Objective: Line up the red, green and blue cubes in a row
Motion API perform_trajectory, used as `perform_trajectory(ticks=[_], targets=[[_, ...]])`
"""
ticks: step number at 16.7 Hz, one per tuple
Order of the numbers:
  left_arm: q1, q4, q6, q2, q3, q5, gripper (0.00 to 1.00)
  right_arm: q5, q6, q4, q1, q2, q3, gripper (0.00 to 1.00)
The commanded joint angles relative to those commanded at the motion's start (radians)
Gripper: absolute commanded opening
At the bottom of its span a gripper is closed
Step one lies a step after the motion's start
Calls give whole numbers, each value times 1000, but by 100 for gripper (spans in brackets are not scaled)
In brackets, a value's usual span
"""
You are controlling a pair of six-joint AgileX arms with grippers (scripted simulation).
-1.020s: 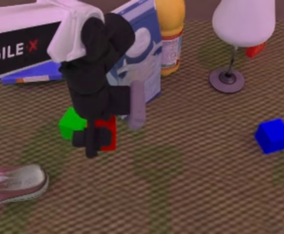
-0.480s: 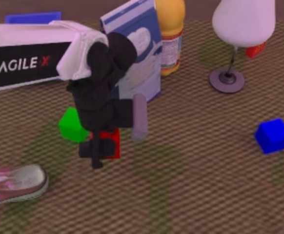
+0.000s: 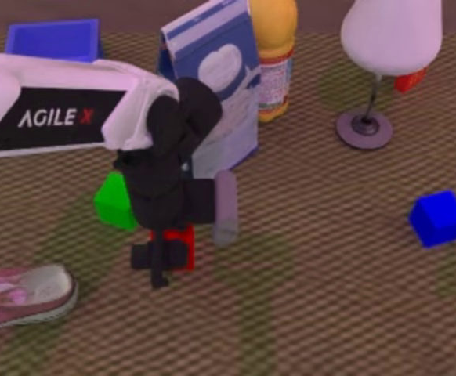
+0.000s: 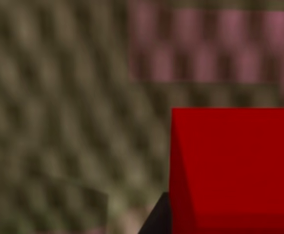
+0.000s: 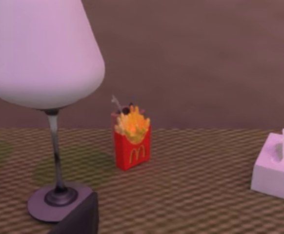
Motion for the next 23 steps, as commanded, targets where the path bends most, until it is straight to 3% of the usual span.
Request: perform_trajectory(ticks=[12,23], targets=[[0,0,0,0,0,0,98,0,0,0,0,0,0,100],[3,-17,1,-5,16,-1,100,0,0,0,0,0,0,100]])
